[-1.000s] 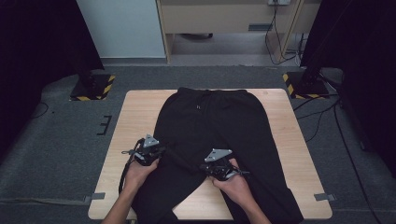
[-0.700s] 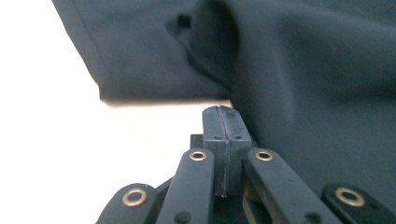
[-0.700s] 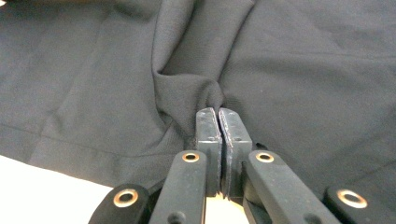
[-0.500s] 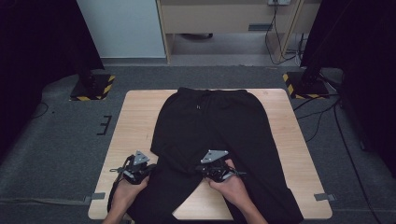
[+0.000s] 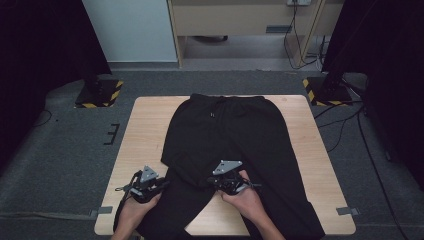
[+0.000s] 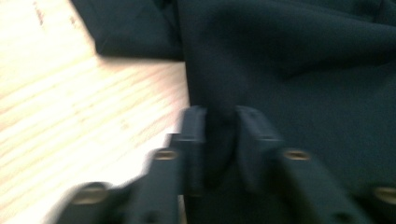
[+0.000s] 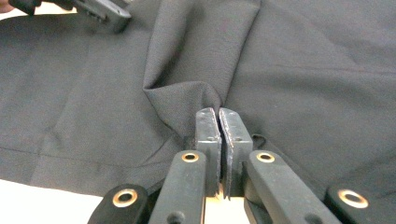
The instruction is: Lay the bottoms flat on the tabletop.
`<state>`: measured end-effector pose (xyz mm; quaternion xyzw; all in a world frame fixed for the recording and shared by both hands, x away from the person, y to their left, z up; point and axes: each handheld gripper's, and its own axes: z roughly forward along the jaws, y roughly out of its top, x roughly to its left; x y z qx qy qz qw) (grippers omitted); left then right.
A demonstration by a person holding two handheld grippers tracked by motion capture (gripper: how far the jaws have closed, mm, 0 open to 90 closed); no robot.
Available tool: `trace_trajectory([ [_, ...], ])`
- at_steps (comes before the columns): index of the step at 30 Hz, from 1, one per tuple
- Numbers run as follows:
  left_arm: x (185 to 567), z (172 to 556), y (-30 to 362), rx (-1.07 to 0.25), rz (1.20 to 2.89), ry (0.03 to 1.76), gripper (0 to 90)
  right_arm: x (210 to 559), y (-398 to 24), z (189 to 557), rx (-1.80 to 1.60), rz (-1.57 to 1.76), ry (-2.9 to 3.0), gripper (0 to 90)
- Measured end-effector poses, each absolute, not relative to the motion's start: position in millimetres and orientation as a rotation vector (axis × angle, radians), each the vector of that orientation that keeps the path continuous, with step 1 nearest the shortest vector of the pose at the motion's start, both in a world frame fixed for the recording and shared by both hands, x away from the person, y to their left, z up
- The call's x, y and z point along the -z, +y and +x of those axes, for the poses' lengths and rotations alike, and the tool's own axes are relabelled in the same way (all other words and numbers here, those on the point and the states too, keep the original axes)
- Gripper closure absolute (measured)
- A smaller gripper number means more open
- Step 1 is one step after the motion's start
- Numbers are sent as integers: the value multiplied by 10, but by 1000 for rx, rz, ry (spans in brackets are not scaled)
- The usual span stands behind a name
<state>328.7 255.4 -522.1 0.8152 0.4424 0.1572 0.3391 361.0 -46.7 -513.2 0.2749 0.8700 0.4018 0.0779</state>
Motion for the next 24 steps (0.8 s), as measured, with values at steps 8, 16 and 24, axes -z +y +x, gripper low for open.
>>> trace_trajectory([
  [8,5154,3036,2766,-392,2160,1178,891,5112,-301,3568,-1230,785,2631,876],
  [16,5138,2783,2871,-361,2191,1168,890,5102,-171,3543,-1206,743,2658,872],
  [24,5113,2723,2870,-347,2204,1134,889,5115,-249,3484,-1192,728,2691,874],
])
